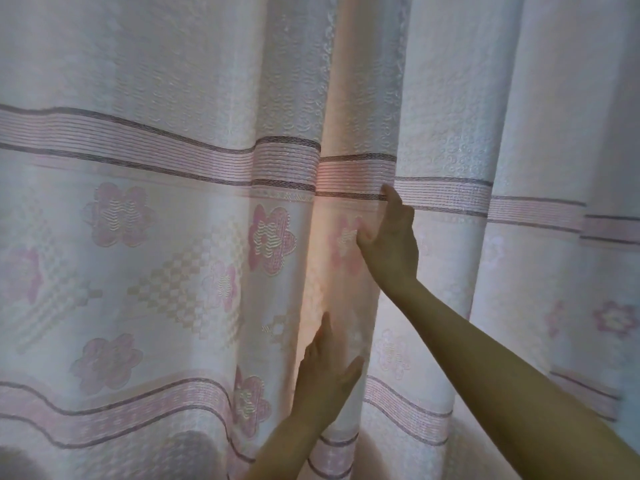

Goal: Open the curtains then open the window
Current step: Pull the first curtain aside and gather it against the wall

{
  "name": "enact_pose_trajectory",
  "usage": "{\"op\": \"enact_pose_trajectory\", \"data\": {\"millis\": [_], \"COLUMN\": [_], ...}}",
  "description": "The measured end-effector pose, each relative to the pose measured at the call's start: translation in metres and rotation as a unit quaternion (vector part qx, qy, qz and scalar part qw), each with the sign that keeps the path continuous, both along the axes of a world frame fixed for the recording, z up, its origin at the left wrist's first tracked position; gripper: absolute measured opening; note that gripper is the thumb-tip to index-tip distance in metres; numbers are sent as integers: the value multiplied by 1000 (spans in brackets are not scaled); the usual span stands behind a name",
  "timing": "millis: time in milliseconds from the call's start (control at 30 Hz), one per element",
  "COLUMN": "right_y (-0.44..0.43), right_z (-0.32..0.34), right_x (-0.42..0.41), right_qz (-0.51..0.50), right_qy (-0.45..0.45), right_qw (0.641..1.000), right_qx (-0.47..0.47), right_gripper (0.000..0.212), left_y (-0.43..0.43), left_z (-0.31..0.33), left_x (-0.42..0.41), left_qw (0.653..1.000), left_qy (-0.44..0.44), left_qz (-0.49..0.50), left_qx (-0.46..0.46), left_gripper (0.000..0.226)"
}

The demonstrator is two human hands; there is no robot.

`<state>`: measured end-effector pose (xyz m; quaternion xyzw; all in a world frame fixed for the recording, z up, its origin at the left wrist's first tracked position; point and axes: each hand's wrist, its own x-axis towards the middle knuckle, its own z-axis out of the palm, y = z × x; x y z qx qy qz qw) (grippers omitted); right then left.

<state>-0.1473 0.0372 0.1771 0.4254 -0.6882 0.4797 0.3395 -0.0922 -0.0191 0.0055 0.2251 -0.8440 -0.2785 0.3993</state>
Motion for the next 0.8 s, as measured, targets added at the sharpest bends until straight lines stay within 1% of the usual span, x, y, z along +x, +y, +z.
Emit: {"op": "enact_pose_trajectory", "data": {"millis": [67, 100, 167, 233, 333, 400, 533, 600, 667, 767, 800], "right_y": [11, 16, 24, 29, 36, 42, 52, 55, 57, 64, 67], "right_z": [3, 3, 2, 0, -3, -3, -2, -1, 1, 9, 12], "right_x": [-10, -16, -31, -45, -61, -73, -95, -106, -121, -156, -167], "right_qz": [8, 7, -1, -16, -41, -58, -69, -76, -100, -145, -152], "right_qy": [-13, -18, -26, -29, -16, -6, 21, 66, 139, 264, 292], "right_qw": [1000, 1000, 999, 997, 995, 994, 993, 990, 979, 941, 931], "right_qx": [-7, -16, -45, -72, -93, -97, -92, -100, -111, -154, -154], "right_gripper": [62, 61, 58, 54, 53, 53, 52, 54, 60, 59, 59], "left_y": [3, 4, 4, 4, 7, 5, 8, 13, 17, 25, 28], "left_z": [2, 3, 4, 7, 13, 17, 36, 49, 61, 75, 77], "left_x": [-3, -5, -12, -20, -35, -48, -74, -88, -106, -132, -141], "left_qw": [999, 998, 998, 998, 998, 997, 994, 994, 994, 988, 984], "left_qy": [34, 47, 61, 55, 44, 61, 96, 93, 97, 145, 161], "left_qz": [-34, -29, -2, 12, 42, 53, 50, 48, 34, -10, -21], "left_qx": [24, 19, 1, -5, -19, -18, -14, -5, 19, 60, 68], "left_gripper": [97, 100, 92, 88, 95, 91, 93, 97, 101, 123, 126]}}
